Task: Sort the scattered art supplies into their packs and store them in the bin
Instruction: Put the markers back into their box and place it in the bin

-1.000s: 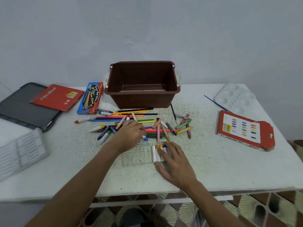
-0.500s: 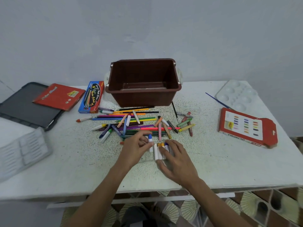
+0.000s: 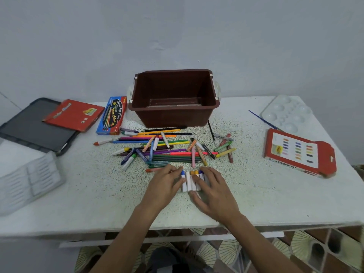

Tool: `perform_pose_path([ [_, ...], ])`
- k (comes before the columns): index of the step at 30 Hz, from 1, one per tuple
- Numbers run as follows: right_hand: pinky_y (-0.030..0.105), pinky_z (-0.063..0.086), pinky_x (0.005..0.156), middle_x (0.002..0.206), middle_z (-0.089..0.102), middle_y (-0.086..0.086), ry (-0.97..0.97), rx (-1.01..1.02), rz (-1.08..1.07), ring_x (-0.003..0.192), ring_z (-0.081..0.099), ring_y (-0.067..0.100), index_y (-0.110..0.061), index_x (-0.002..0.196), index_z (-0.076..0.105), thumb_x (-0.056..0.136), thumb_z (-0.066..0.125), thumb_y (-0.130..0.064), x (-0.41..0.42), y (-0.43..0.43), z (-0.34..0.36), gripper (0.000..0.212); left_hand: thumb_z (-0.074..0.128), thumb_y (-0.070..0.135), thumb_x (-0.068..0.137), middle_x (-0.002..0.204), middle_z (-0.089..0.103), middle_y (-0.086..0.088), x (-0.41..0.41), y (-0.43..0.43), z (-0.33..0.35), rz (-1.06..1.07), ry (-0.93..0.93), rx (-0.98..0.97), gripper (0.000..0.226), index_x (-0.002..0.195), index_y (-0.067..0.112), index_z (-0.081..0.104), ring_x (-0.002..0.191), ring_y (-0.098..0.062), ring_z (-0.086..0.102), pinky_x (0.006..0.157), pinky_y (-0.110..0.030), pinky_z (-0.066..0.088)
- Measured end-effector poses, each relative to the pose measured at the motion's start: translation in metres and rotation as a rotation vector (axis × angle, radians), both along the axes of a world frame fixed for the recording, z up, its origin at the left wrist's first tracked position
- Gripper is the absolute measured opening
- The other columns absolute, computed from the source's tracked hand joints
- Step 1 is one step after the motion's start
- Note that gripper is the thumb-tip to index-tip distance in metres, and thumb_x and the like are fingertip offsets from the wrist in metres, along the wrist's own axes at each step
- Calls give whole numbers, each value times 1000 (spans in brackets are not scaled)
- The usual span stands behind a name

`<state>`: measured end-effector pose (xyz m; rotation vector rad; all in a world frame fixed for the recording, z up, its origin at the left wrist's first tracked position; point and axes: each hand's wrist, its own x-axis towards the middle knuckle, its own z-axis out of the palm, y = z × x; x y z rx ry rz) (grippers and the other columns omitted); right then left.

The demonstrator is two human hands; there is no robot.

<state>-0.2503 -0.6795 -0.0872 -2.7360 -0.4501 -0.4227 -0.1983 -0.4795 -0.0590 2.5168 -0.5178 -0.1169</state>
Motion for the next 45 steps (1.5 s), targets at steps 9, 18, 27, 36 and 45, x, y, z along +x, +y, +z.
perform_pose_path([
  [9, 39, 41, 107, 132, 56, 15, -12, 14, 4, 128, 45, 31, -12, 129, 61, 94, 57, -45, 0, -1, 0, 49, 38, 40, 99, 110, 56, 1, -14, -2, -16, -2, -193, 46, 48, 130, 13, 62, 92, -16, 57, 76, -33, 48],
  [18, 39, 41, 107, 131, 56, 15, -32, 36, 14, 127, 46, 31, -12, 127, 62, 93, 59, -43, 0, -1, 0, 47, 39, 38, 99, 112, 56, 2, -15, 0, -20, -24, -211, 47, 44, 128, 16, 64, 98, -17, 56, 81, -35, 47],
  [27, 42, 43, 105, 133, 55, 14, -9, 30, 13, 129, 44, 30, -13, 130, 60, 94, 56, -47, 0, -2, -2, 49, 45, 35, 97, 110, 57, 3, -12, 6, -17, -65, -287, 10, 37, 122, 18, 67, 103, -14, 53, 91, -29, 39],
  [36, 36, 38, 107, 134, 55, 10, -13, 50, 19, 130, 42, 26, -16, 132, 58, 95, 54, -47, 0, -4, 3, 49, 55, 45, 90, 139, 50, 3, -17, 50, -27, -74, -310, 18, 45, 127, 21, 61, 128, -16, 44, 106, -31, 29],
  [45, 32, 43, 89, 110, 63, 3, -170, 185, -97, 103, 48, 16, -10, 118, 65, 94, 53, -22, 47, 0, 25, 30, 65, 45, 83, 141, 49, 4, -16, 53, -27, -109, -292, -10, 53, 130, 20, 59, 131, -16, 42, 109, -35, 29],
])
